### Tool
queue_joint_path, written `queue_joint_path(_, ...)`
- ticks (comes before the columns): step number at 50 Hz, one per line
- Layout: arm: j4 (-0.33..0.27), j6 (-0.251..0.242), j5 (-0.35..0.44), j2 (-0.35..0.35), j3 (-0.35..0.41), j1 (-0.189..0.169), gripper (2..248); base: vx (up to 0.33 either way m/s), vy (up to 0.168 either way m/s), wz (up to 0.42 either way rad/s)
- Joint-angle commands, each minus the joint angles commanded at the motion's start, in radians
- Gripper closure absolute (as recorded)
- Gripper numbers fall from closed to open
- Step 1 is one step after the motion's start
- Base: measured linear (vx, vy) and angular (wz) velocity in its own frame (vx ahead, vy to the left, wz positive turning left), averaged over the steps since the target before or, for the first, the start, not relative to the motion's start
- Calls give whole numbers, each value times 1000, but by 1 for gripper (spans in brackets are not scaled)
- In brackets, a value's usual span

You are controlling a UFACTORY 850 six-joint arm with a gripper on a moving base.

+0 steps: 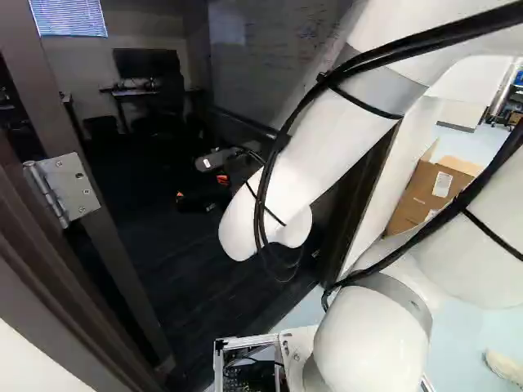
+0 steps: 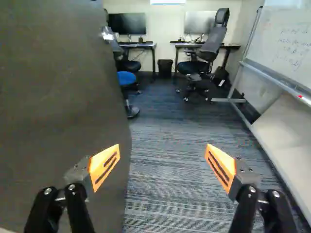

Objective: Open the door and move inside

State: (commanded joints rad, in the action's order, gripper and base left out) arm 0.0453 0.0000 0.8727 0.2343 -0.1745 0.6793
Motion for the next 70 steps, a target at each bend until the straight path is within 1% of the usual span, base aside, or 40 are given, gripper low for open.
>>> queue_joint_path(10, -1, 0, 0, 1, 1, -11, 3, 0, 0, 0)
queue_joint_path(18, -2, 0, 0, 2, 4, -28, 3, 0, 0, 0)
queue_joint_path(26, -3, 0, 0, 3, 7, -52, 3, 0, 0, 0)
queue_joint_path(35, -6, 0, 0, 6, 11, -87, 3, 0, 0, 0)
queue_joint_path(44, -9, 0, 0, 9, 17, -132, 3, 0, 0, 0)
queue_joint_path(53, -12, 0, 0, 12, 24, -185, 3, 0, 0, 0)
queue_joint_path(62, -17, 0, 0, 16, 32, -248, 3, 0, 0, 0)
queue_joint_path(70, -21, 0, 0, 21, 40, -313, 3, 0, 0, 0)
